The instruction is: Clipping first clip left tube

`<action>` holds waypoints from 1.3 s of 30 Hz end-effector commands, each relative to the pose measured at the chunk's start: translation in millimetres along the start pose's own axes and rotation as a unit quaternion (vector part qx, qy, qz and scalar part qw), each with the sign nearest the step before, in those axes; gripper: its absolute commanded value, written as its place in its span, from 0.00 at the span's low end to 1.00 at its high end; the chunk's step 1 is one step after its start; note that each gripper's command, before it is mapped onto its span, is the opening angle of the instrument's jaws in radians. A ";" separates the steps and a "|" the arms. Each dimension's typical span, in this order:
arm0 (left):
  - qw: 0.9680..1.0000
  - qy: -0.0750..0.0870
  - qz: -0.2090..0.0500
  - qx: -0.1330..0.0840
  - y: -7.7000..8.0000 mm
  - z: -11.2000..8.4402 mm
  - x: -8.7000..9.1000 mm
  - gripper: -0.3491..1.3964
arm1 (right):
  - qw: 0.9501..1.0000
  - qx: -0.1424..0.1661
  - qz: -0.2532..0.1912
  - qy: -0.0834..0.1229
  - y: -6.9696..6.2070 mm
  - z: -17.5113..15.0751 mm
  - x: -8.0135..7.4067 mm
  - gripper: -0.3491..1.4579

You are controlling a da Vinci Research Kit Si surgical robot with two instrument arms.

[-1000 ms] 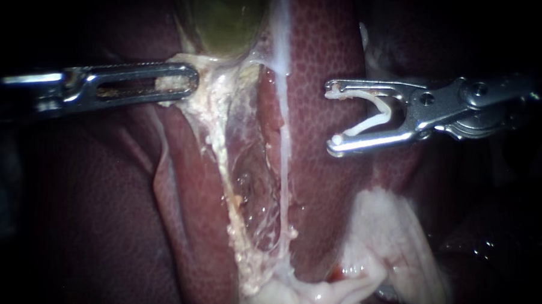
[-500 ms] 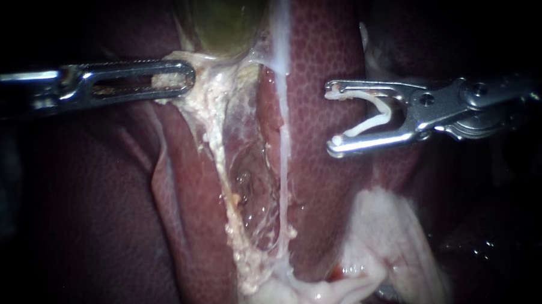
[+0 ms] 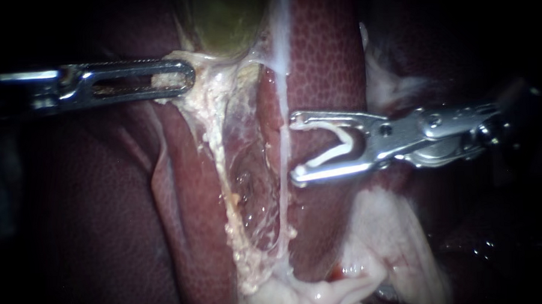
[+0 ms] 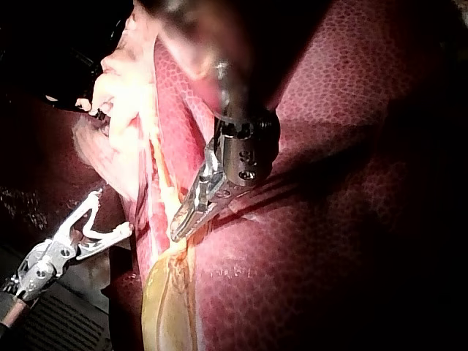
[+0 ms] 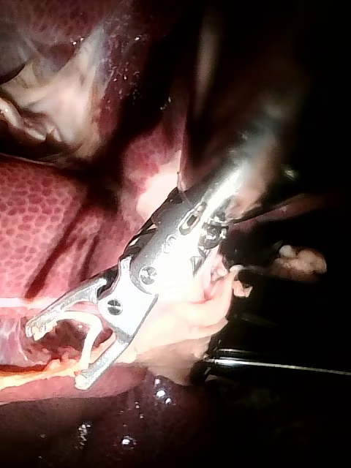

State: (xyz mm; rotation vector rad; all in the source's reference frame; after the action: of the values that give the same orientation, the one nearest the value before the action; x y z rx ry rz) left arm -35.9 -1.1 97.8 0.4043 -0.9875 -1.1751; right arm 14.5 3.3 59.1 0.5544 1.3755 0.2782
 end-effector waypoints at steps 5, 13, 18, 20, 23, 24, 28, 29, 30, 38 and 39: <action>1.000 0.000 0.000 0.000 0.0 0.0 0.0 0.00 | 1.000 0.014 0.013 -0.013 -0.3 3.4 -3.3 0.52; 1.000 0.000 0.000 0.000 0.0 0.0 0.0 0.00 | 0.999 0.029 0.024 -0.020 -0.7 6.9 -6.4 0.52; 1.000 0.000 0.000 0.000 0.0 -0.1 0.0 0.00 | 0.999 0.034 0.027 -0.022 -0.6 8.0 -7.4 0.52; 1.000 0.000 0.000 0.000 0.0 -0.1 0.0 0.00 | 0.999 0.033 0.029 -0.022 -0.5 8.3 -7.7 0.52; 1.000 0.000 0.000 0.000 0.0 -0.1 0.0 0.00 | 0.999 0.036 0.031 -0.021 -0.5 8.6 -7.9 0.52; 1.000 0.000 0.000 0.000 0.0 -0.1 0.0 0.00 | 0.999 0.037 0.030 -0.021 -0.6 8.8 -7.9 0.52; 1.000 0.000 0.000 0.000 0.0 -0.1 0.0 0.00 | 0.998 0.044 0.036 -0.021 -0.7 9.2 -8.2 0.52; 1.000 0.000 0.000 0.000 0.0 -0.1 0.0 0.00 | 0.998 0.046 0.038 -0.021 -0.7 9.3 -8.2 0.52; 1.000 0.000 0.000 0.000 0.0 -0.1 0.0 0.00 | 0.998 0.047 0.041 -0.021 -0.7 9.5 -8.3 0.52; 1.000 -0.001 0.000 -0.001 0.0 0.0 0.0 0.00 | 0.997 0.058 0.055 -0.022 -1.1 9.9 -8.4 0.52; 1.000 -0.001 0.000 -0.001 0.1 0.0 0.0 0.00 | 0.996 0.061 0.057 -0.020 -1.1 10.0 -8.4 0.52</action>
State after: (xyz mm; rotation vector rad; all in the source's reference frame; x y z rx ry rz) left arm -35.9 -1.1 97.9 0.4026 -0.9876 -1.1755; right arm 22.5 -4.1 66.6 0.7507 1.3309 0.2739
